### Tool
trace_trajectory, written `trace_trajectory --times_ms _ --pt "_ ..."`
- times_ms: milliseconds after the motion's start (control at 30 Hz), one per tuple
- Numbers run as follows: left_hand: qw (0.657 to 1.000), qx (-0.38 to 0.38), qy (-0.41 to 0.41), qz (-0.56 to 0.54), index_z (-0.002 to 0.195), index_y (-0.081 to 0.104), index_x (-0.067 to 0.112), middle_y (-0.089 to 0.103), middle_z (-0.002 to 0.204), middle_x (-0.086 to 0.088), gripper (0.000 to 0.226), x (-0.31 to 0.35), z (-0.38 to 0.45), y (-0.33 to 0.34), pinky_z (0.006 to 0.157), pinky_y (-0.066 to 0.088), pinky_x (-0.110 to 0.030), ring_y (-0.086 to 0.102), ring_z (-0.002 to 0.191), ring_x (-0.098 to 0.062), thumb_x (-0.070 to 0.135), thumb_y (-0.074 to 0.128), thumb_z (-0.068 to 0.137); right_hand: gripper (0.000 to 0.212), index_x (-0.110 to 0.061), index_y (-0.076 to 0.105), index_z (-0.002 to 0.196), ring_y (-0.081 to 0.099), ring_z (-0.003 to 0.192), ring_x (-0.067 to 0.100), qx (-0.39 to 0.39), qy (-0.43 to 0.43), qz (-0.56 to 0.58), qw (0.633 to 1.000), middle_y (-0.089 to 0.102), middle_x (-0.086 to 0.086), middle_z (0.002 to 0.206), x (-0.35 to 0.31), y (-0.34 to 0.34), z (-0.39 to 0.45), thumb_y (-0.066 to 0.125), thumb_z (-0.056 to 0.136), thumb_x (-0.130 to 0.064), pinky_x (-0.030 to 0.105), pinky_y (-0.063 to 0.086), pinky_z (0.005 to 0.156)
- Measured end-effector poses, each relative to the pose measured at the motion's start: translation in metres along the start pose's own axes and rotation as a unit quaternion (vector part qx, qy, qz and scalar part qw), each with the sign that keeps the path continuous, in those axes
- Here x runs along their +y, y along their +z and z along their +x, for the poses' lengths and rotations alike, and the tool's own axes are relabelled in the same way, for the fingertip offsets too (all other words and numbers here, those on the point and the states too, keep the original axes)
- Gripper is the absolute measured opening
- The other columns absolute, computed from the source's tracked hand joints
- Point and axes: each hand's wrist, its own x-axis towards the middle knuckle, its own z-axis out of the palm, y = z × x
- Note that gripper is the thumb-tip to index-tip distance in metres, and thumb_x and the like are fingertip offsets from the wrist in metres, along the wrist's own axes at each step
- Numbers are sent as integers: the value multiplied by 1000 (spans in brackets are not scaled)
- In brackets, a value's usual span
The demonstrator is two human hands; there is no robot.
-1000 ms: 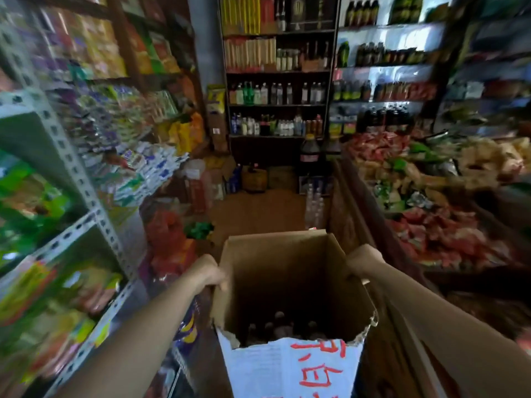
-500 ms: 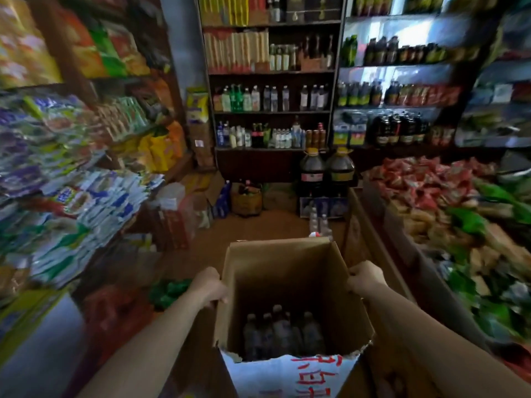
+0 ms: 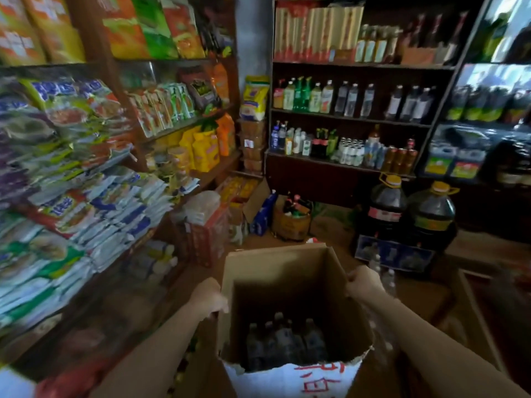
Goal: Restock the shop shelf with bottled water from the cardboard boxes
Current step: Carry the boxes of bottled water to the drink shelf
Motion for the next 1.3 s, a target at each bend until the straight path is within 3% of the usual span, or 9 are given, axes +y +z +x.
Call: trace_trajectory --times_ms 267,433,600,667,733,800,867,1033,1300 --pt "997 15 -50 -50 77 59 0 62 78 -14 20 67 204 -48 45 48 -27 66 69 -27 5 72 64 10 -15 57 78 58 70 12 -57 -21 -42 997 60 1 84 -71 36 237 61 81 -7 17 39 46" --pt "989 46 -107 -88 71 59 4 63 72 -11 17 89 307 -74 50 50 -27 64 59 -25 12 69 59 21 -21 44 74 53 79 14 -113 -54 -115 985 50 -3 85 -128 51 364 59 86 -11 18 37 54" --pt "962 76 -170 -200 97 56 8 65 99 -15 53 69 440 -75 73 58 -42 67 87 -31 26 63 48 36 -23 29 61 54 79 19 -153 -123 -196 961 50 3 82 -181 83 503 53 88 -17 24 35 60" --pt "946 90 -206 -232 96 54 7 65 95 -14 39 87 463 -83 74 58 -42 67 85 -30 18 69 61 40 -24 22 62 38 61 10 -189 -146 -210 948 37 0 71 -197 104 561 50 90 -17 19 27 52" --pt "930 118 -237 -256 85 56 9 65 91 -14 17 109 482 -86 72 58 -40 65 78 -29 6 67 73 31 -23 32 68 47 70 12 -226 -167 -264 923 40 1 79 -211 122 612 50 93 -19 18 32 57" --pt "913 147 -256 -282 97 54 8 62 105 -15 22 129 507 -91 82 55 -40 63 91 -32 3 64 79 22 -22 38 75 57 101 26 -254 -184 -286 905 45 8 96 -233 139 661 51 92 -19 28 34 70" --pt "913 156 -274 -257 117 53 5 58 116 -16 39 140 534 -93 88 53 -38 61 103 -34 7 65 80 22 -18 37 75 56 85 20 -273 -198 -296 894 47 3 90 -250 151 704 52 91 -16 26 34 69" --pt "902 157 -311 -255 105 59 5 61 105 -13 30 160 589 -89 83 56 -41 65 96 -32 10 66 76 22 -19 47 67 59 75 18 -257 -200 -298 897 58 4 83 -292 190 785 58 85 -11 29 43 55" --pt "879 111 -366 -283 112 64 13 68 108 -6 30 140 701 -66 79 54 -28 66 94 -20 23 59 84 13 -16 56 74 64 84 22 -310 -214 -340 862 65 6 88 -325 294 895 59 86 -13 32 53 68"
